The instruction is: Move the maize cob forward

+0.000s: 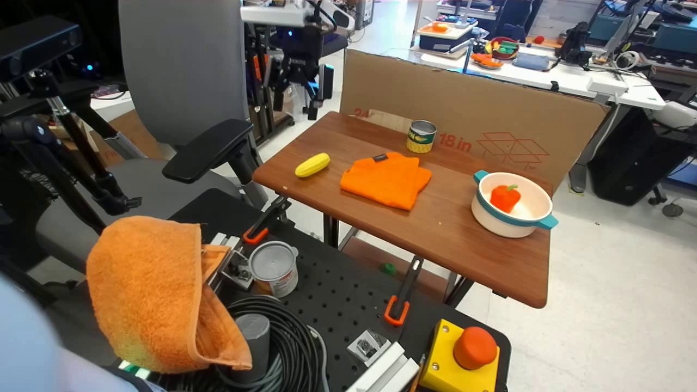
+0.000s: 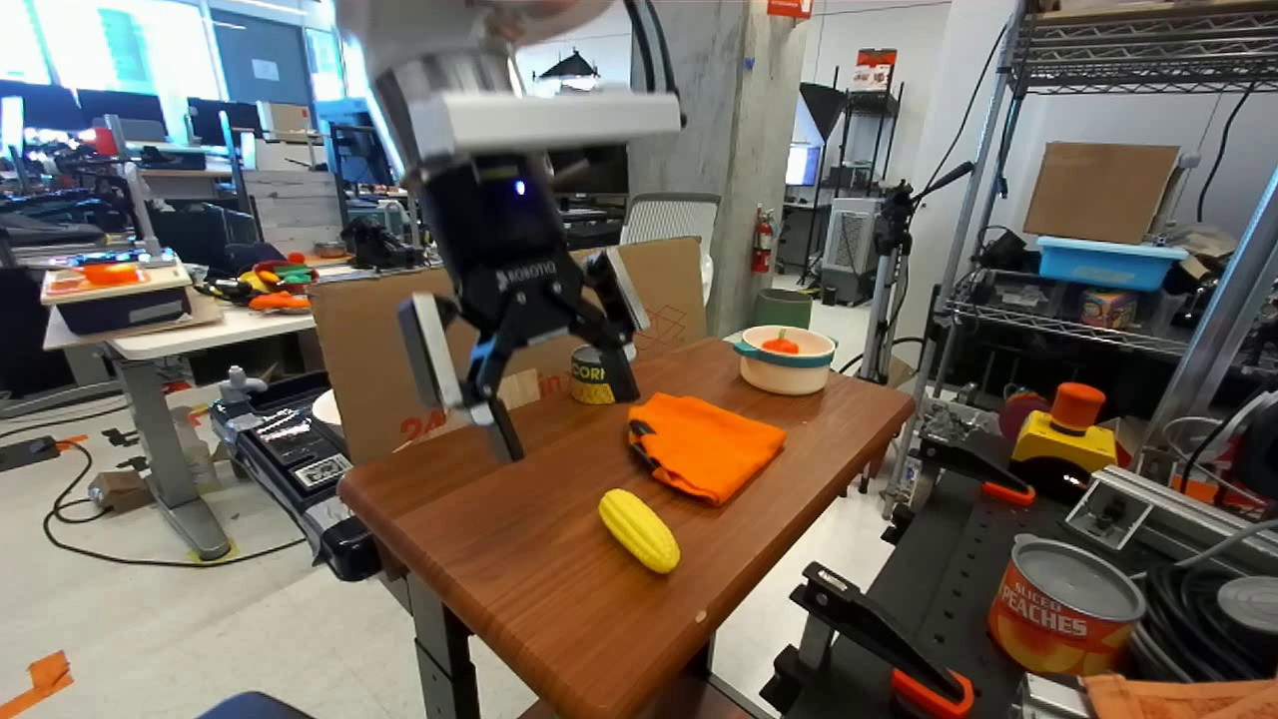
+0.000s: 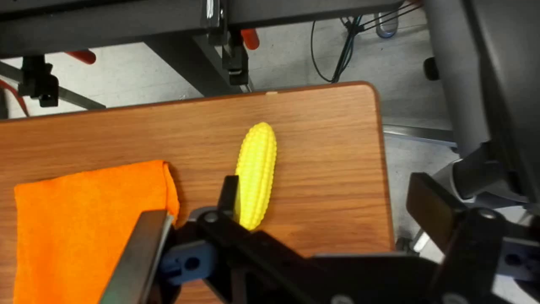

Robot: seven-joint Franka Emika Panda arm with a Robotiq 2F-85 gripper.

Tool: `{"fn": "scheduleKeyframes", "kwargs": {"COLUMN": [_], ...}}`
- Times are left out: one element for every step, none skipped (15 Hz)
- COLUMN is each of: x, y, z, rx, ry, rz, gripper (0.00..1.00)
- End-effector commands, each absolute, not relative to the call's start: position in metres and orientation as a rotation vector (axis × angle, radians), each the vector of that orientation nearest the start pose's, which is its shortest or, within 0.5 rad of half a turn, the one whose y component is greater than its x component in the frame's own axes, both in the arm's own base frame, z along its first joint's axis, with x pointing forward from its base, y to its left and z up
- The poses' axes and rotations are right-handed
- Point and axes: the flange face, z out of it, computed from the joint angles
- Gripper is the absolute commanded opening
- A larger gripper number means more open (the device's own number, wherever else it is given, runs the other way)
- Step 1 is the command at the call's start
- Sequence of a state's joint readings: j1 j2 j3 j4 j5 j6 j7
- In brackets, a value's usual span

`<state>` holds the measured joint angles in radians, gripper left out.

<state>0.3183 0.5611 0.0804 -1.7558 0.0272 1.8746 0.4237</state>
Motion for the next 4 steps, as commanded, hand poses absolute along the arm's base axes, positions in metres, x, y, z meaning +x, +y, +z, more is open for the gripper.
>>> {"fn": "scheduleKeyframes", "kwargs": {"x": [0.564, 0.564, 0.563, 0.562], "y": [0.236, 0.236, 0.236, 0.236], "z": [0.243, 0.248, 0.244, 0.235], "rx": [-3.175, -3.176, -3.176, -3.177], "ry": [0.069, 0.069, 0.068, 0.066], "rz": [0.675, 0.661, 0.669, 0.689], "gripper": [1.0, 1.0, 1.0, 1.0]}}
